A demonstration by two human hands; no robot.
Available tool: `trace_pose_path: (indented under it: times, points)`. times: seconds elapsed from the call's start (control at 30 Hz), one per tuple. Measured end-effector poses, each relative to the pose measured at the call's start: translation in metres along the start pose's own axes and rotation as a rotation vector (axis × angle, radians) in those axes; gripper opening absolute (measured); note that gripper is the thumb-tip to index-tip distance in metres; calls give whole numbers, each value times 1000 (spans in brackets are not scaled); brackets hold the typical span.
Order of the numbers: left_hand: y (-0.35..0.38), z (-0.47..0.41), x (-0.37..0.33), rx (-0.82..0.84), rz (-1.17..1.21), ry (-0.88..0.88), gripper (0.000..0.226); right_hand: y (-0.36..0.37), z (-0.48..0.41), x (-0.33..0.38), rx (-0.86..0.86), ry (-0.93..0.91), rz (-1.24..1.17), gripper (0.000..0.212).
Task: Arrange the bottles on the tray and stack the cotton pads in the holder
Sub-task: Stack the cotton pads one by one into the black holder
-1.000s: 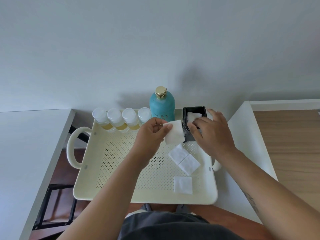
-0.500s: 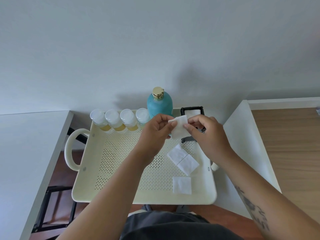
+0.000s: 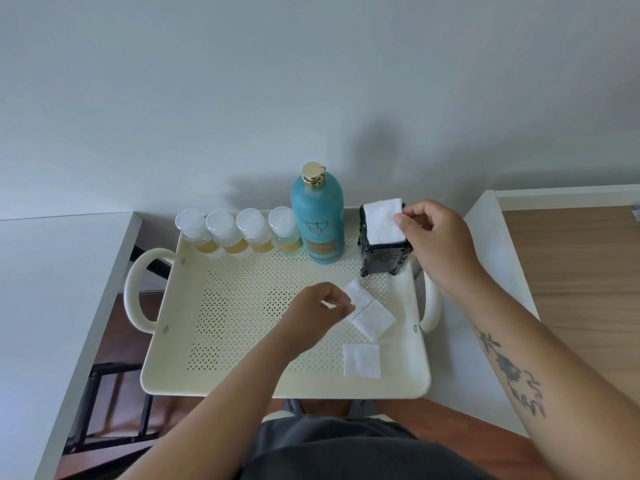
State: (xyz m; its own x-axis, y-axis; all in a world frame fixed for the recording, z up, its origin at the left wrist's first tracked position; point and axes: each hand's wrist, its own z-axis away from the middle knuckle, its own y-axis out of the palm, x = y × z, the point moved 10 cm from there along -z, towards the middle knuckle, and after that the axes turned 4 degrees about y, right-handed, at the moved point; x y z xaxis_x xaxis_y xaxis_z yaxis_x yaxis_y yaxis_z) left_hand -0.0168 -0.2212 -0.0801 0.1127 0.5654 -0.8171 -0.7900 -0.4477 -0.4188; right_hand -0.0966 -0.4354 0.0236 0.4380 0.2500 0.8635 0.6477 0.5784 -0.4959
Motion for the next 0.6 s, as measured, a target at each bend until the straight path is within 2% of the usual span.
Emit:
trace_pose_path:
  times: [0.17,0.4,0.6]
  points:
    - [33,6,27,174,-197,-28,15,0,-2,-6,-21,26,5,10]
    - [51,5,28,204,-409,31,27,4,-3,-6,-13,70,49,9]
    - [54,5,25,220,-504,74,17,8,-6,-1,-6,69,67,11]
